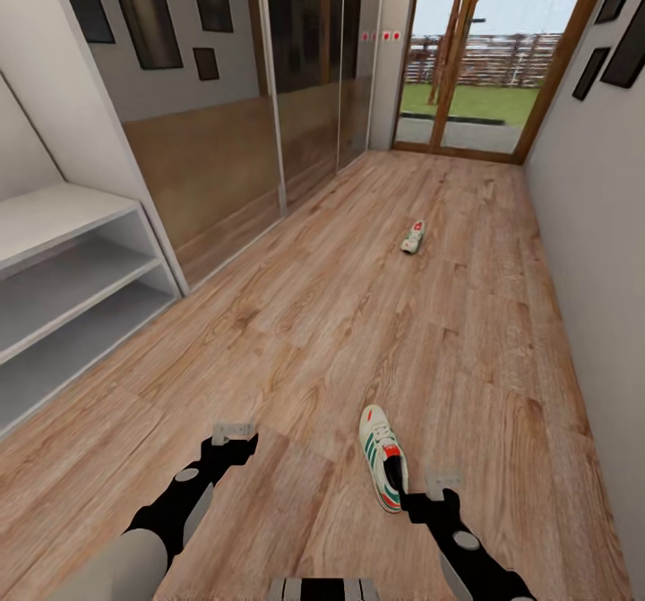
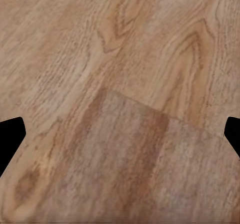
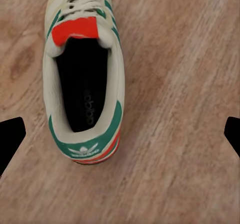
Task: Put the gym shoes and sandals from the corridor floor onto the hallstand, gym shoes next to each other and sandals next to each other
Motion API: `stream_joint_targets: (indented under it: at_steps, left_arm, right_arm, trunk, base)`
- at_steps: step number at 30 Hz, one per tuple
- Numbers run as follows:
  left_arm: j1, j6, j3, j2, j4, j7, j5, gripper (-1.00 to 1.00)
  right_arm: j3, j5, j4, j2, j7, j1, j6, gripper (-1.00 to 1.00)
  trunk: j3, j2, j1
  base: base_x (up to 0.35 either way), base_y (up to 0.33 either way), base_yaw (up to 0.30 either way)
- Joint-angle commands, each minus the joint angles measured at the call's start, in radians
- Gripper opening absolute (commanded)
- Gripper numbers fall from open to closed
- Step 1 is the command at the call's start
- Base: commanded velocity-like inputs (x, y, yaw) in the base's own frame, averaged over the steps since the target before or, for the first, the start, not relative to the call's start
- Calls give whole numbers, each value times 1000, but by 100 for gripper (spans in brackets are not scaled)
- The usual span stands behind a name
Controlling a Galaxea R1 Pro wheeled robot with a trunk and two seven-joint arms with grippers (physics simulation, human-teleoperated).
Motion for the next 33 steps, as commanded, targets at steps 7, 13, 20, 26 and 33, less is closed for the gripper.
stream_joint_targets:
  at_steps: [7, 13, 20, 26, 33]
  left_arm:
    - [-1, -4, 9, -2, 0, -6, -10, 100]
    - [-13, 1, 10, -3, -2, -19, -6, 100]
    - [-13, -3, 9, -22, -3, -34, -9, 100]
    - [-3, -11, 5, -26, -2, -39, -10, 100]
    - [-2, -13, 6, -27, -1, -39, -11, 100]
  right_arm:
    - [-3, 7, 27, -6, 2, -1, -51, 100]
    - [-2, 5, 30, -7, 4, -1, -56, 100]
    - [-3, 5, 31, -6, 5, -1, -57, 100]
    - [-3, 5, 32, -6, 5, -1, -58, 100]
    - [-3, 5, 33, -6, 5, -1, -58, 100]
  trunk:
    - [-28, -2, 3]
    - [-51, -3, 6]
    - [-78, -5, 9]
    - [-86, -5, 10]
    - [-86, -5, 10]
  base:
    - [0, 0, 0]
    - [0, 0, 0]
    - [0, 0, 0]
    - [0, 0, 0]
    - [5, 1, 2]
